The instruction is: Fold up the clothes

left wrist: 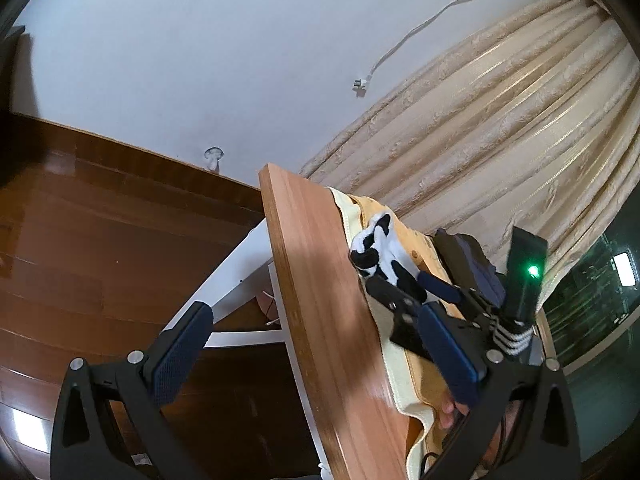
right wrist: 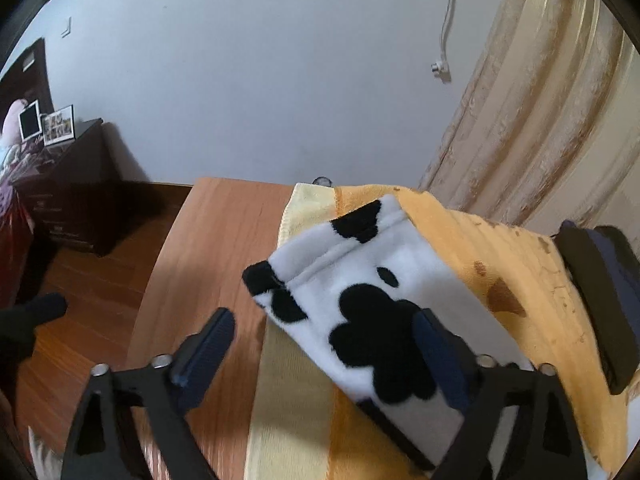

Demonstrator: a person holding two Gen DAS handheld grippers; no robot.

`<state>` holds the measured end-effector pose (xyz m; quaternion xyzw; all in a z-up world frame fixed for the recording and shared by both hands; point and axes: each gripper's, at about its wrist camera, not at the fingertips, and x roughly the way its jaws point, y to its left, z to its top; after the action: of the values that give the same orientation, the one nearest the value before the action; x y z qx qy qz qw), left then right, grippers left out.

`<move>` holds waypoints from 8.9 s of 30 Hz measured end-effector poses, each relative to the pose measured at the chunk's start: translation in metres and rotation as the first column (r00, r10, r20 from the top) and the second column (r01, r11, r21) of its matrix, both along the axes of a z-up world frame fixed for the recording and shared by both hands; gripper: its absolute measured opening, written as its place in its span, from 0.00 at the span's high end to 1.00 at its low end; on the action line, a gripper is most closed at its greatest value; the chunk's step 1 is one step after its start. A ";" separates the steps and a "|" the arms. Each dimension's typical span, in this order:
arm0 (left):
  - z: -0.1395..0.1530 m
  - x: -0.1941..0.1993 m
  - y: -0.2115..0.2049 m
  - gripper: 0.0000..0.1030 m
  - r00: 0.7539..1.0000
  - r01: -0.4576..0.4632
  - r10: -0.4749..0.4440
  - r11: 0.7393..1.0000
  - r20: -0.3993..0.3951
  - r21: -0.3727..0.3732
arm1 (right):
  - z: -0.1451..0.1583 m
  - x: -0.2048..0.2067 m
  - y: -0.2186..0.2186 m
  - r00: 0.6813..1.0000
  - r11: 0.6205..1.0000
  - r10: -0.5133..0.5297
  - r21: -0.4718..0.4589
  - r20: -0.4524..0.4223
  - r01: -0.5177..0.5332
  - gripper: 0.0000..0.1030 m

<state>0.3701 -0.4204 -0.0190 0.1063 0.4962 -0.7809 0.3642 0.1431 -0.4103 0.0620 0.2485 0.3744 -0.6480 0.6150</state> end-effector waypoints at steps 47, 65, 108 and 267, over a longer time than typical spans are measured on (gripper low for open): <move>0.062 -0.247 0.121 0.00 0.729 0.683 -0.647 0.707 0.224 -0.182 | 0.107 -0.251 0.290 0.723 0.697 -0.644 -0.199 0.248 0.689 0.86; 0.053 -0.375 0.216 0.00 0.529 0.833 -0.683 0.532 0.503 -0.152 | 0.124 -0.289 0.430 0.566 0.504 -0.769 -0.262 0.298 0.823 0.86; 0.080 -0.393 0.250 0.00 0.529 0.838 -0.630 0.493 0.568 -0.234 | 0.182 -0.291 0.542 0.518 0.384 -0.797 -0.400 0.312 0.832 0.86; 0.027 -0.516 0.294 0.01 0.405 0.912 -0.773 0.383 0.489 -0.150 | 0.024 -0.282 0.693 0.310 0.310 -0.948 -0.019 0.073 0.951 0.41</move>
<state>-0.1454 -0.1267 0.0078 0.4044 0.1283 -0.9055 -0.0010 -0.1387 0.2824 0.0863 0.4181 0.1235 -0.8900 0.1333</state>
